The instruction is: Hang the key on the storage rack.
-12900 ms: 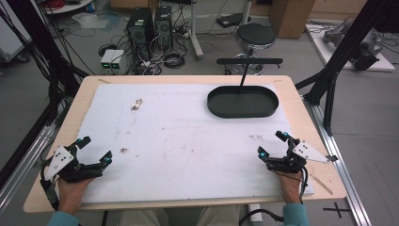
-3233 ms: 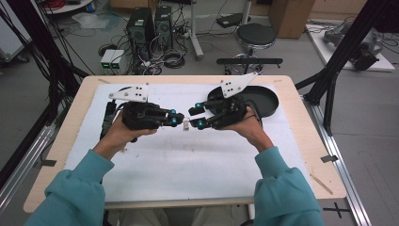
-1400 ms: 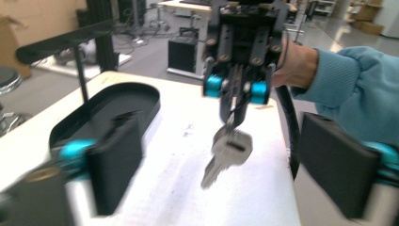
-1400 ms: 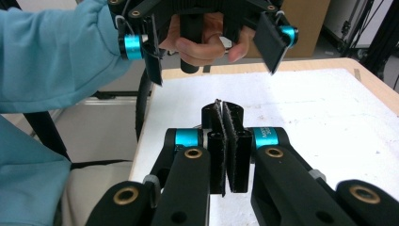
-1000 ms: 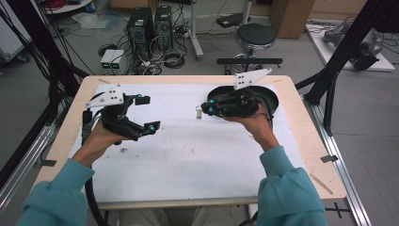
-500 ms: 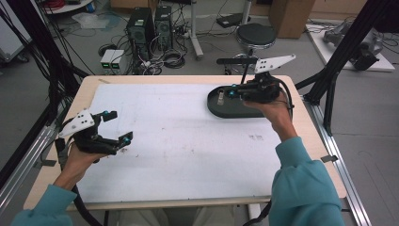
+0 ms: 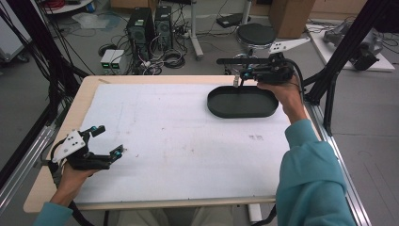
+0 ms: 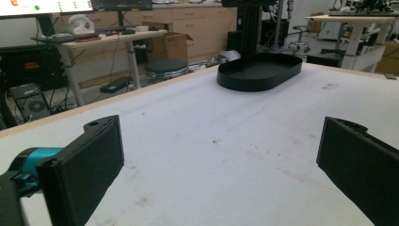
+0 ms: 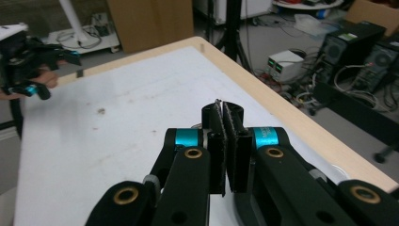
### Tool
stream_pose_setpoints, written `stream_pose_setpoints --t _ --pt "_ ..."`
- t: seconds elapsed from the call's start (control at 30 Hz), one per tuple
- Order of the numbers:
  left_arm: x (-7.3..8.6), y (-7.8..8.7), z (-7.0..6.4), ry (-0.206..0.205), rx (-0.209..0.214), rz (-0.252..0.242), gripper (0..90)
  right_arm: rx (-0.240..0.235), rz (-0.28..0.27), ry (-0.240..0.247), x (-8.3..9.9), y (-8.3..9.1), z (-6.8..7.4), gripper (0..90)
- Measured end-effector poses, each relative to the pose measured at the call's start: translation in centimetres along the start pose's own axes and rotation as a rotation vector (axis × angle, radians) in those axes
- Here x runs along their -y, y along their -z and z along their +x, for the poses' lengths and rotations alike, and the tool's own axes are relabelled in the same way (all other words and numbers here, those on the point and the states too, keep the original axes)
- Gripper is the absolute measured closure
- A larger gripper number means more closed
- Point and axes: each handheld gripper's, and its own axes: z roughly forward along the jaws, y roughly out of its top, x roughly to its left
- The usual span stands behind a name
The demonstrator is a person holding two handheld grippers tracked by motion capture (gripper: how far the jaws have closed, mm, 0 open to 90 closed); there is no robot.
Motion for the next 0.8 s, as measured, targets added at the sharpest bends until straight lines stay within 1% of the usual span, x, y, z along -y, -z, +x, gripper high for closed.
stream_pose_setpoints --t 0.03,0.07,0.1,0.13,0.2,0.27,0.33,0.37,0.47,0.57,0.63,0.67,0.73,0.77,0.8 --pt "0.3 0.2 0.0 -0.002 -0.019 -0.005 1.7 0.008 0.002 0.003 -0.1 0.1 -0.3 89.0" --pt "0.7 0.5 0.0 0.001 -0.030 -0.017 1.7 0.016 0.009 -0.005 -0.3 0.2 -0.5 89.0" --pt "0.9 0.6 0.0 0.005 -0.038 -0.024 1.7 0.020 0.007 -0.006 -0.4 0.2 -0.8 89.0" --pt "1.2 0.7 0.0 0.014 -0.046 -0.033 1.7 0.028 0.007 0.004 -0.5 0.2 -1.1 89.0" --pt "1.7 1.0 0.0 0.026 -0.057 -0.031 1.7 0.038 0.024 -0.005 -0.8 0.2 -1.5 89.0" --pt "2.2 1.1 0.0 0.034 -0.056 -0.031 1.7 0.052 0.032 0.009 -1.2 0.3 -2.0 89.0" --pt "2.6 1.1 -0.2 0.039 -0.064 -0.038 1.7 0.064 0.045 0.002 -1.6 0.3 -2.4 89.0" --pt "2.9 1.1 -0.2 0.033 -0.069 -0.038 1.7 0.069 0.052 -0.006 -1.7 0.3 -2.5 89.0" --pt "3.5 1.2 -0.1 0.040 -0.076 -0.048 1.7 0.083 0.067 -0.008 -2.2 0.4 -3.2 89.0" --pt "3.7 1.3 -0.1 0.042 -0.087 -0.077 1.7 0.091 0.075 -0.015 -2.5 0.3 -3.6 89.0" --pt "3.8 1.3 0.0 0.049 -0.078 -0.093 1.7 0.102 0.085 -0.006 -2.6 0.3 -4.0 89.0" --pt "3.9 1.2 0.0 0.045 -0.078 -0.095 1.7 0.102 0.093 -0.016 -2.7 0.3 -4.1 89.0" --pt "4.1 1.1 0.0 0.037 -0.078 -0.098 1.7 0.102 0.088 -0.004 -2.7 0.2 -4.6 89.0" --pt "4.1 1.1 0.0 0.033 -0.079 -0.106 1.7 0.103 0.092 -0.020 -2.7 0.2 -4.7 89.0" --pt "4.1 1.1 0.0 0.034 -0.078 -0.106 1.7 0.104 0.090 -0.008 -2.7 0.1 -4.9 89.0"
